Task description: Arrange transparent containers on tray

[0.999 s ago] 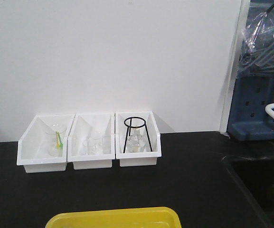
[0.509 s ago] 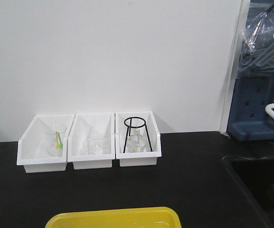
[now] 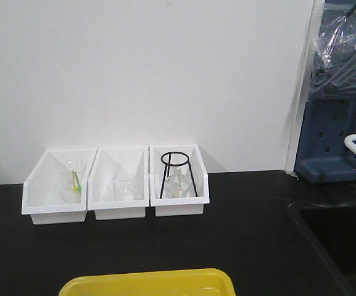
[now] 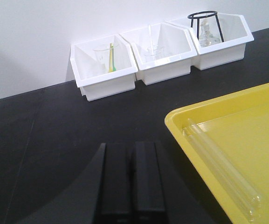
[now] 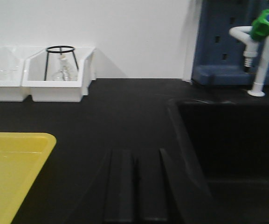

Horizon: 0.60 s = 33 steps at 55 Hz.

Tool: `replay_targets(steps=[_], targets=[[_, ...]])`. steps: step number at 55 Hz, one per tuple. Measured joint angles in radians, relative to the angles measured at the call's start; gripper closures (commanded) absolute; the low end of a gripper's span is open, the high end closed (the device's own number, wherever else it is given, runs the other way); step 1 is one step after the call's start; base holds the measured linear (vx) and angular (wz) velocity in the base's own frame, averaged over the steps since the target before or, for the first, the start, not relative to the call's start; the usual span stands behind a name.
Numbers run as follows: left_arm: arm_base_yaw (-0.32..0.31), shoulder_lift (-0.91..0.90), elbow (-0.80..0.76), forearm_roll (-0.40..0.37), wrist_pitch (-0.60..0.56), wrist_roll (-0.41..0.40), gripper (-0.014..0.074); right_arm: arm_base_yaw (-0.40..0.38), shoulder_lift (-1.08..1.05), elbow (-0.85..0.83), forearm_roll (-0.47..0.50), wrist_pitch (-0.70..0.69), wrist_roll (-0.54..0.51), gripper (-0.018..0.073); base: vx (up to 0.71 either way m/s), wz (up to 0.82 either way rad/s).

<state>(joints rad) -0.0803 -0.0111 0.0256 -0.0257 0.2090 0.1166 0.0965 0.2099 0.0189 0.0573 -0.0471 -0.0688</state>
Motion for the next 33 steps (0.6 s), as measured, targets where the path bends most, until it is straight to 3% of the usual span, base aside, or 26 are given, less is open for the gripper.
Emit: replay_targets(steps=[11, 33], targets=[[0.000, 0.000, 0.000, 0.000, 0.000, 0.000, 0.0599, -0.047, -0.212, 0.011, -0.057, 0.181, -0.004, 0.0571, 0.00, 0.00], [0.000, 0.000, 0.000, 0.000, 0.000, 0.000, 0.0599, -0.051, -0.220, 0.012, -0.057, 0.203, -0.007, 0.0571, 0.00, 0.00]])
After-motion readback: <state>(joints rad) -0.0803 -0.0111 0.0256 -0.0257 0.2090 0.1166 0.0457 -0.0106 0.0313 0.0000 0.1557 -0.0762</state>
